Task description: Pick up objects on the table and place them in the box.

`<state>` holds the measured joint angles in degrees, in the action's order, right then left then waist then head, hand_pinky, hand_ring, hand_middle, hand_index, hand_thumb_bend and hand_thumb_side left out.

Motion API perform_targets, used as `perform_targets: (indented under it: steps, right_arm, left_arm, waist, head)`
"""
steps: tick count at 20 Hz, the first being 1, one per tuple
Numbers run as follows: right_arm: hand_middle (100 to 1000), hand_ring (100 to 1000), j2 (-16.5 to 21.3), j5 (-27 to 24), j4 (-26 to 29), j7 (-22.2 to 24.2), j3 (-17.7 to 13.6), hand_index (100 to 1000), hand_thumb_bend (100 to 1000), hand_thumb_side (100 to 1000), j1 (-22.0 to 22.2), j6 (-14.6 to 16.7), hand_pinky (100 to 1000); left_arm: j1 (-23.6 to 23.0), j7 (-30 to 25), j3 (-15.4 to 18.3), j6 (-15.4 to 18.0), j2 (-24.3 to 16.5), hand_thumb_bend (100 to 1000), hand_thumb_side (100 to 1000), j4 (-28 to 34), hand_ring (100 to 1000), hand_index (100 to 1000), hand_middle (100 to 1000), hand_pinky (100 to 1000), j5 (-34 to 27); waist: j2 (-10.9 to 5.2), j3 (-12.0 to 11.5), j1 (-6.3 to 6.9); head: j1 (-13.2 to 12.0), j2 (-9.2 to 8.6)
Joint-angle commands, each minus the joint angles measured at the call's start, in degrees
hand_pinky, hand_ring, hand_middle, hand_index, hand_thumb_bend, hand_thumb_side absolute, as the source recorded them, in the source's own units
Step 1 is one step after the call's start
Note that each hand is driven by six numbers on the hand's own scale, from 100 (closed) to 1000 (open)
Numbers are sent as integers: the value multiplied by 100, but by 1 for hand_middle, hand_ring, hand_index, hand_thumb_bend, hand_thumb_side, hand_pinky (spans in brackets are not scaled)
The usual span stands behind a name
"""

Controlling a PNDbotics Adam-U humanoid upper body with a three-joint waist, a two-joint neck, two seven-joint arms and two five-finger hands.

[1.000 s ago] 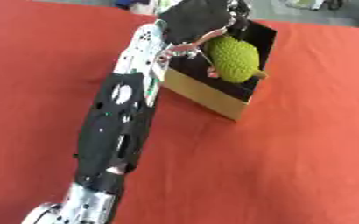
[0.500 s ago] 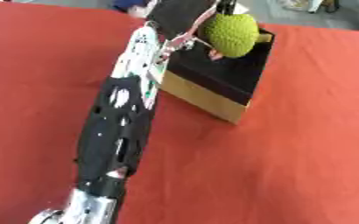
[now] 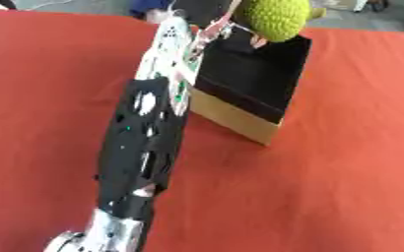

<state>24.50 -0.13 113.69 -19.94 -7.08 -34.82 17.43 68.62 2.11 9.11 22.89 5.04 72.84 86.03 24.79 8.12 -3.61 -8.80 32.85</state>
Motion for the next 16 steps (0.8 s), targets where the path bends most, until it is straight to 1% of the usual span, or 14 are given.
perform_targets:
  steps: [1, 2, 3, 6, 9, 10, 11, 13, 14, 15, 16]
  right_arm:
    - [571, 725, 79, -48, 90, 23, -18, 774, 100, 655, -102, 18, 760]
    - [571, 725, 69, -57, 90, 28, -10, 774, 100, 651, -116, 16, 760]
    - [570, 725, 59, -67, 90, 36, -1, 774, 100, 656, -131, 12, 760]
    - [569, 725, 33, -96, 90, 64, 26, 774, 100, 656, -163, 4, 760]
    - [568, 725, 4, -127, 90, 95, 50, 773, 100, 656, -190, -2, 760]
    - [568, 726, -3, -135, 90, 102, 54, 773, 100, 656, -192, -4, 760]
    - [568, 726, -7, -141, 90, 107, 57, 773, 100, 657, -192, -7, 760]
    - [568, 726, -14, -154, 90, 113, 62, 773, 100, 657, -193, -9, 760]
    - [568, 726, -16, -160, 90, 115, 63, 773, 100, 657, -193, -9, 760]
    - [568, 726, -17, -165, 90, 116, 63, 773, 100, 657, -193, -9, 760]
    - [568, 726, -18, -177, 90, 118, 65, 773, 100, 658, -195, -7, 760]
  left_arm:
    - [202, -78, 138, -37, -84, 723, 100, 78, 320, 404, 367, 415, 233]
    - [212, -99, 191, -53, -90, 757, 100, 71, 325, 406, 370, 420, 330]
    - [220, -106, 234, -63, -91, 724, 100, 67, 327, 406, 371, 420, 438]
    - [221, -113, 322, -51, -88, 735, 100, 29, 357, 422, 393, 447, 754]
    - [200, -95, 374, -16, -74, 741, 100, -12, 386, 448, 420, 468, 1094]
    - [192, -62, 377, -2, -69, 743, 100, -26, 412, 473, 446, 487, 1169]
    - [183, -16, 371, 17, -68, 744, 100, -37, 449, 508, 479, 509, 1227]
    - [165, 68, 345, 67, -73, 750, 100, -71, 544, 610, 576, 572, 1342]
    - [157, 82, 334, 89, -75, 753, 100, -93, 574, 642, 606, 593, 1405]
    - [147, 65, 324, 105, -79, 765, 100, -119, 710, 762, 742, 677, 1479]
    - [134, -62, 308, 113, -89, 767, 100, -167, 749, 794, 777, 706, 1617]
  waist:
    - [-81, 64, -6]
    - [-48, 90, -6]
    - [-21, 114, -5]
    - [35, 173, 4]
    - [78, 231, 17]
    - [87, 236, 21]
    - [93, 229, 25]
    - [97, 212, 30]
    - [97, 209, 33]
    - [96, 211, 36]
    - [93, 229, 43]
  head:
    - [-182, -137]
    - [-261, -147]
    - [-327, -155]
    - [-462, -184]
    - [-510, -187]
    - [-500, -180]
    - [-479, -168]
    - [-443, -150]
    - [-436, -147]
    - [-435, -147]
    - [-442, -151]
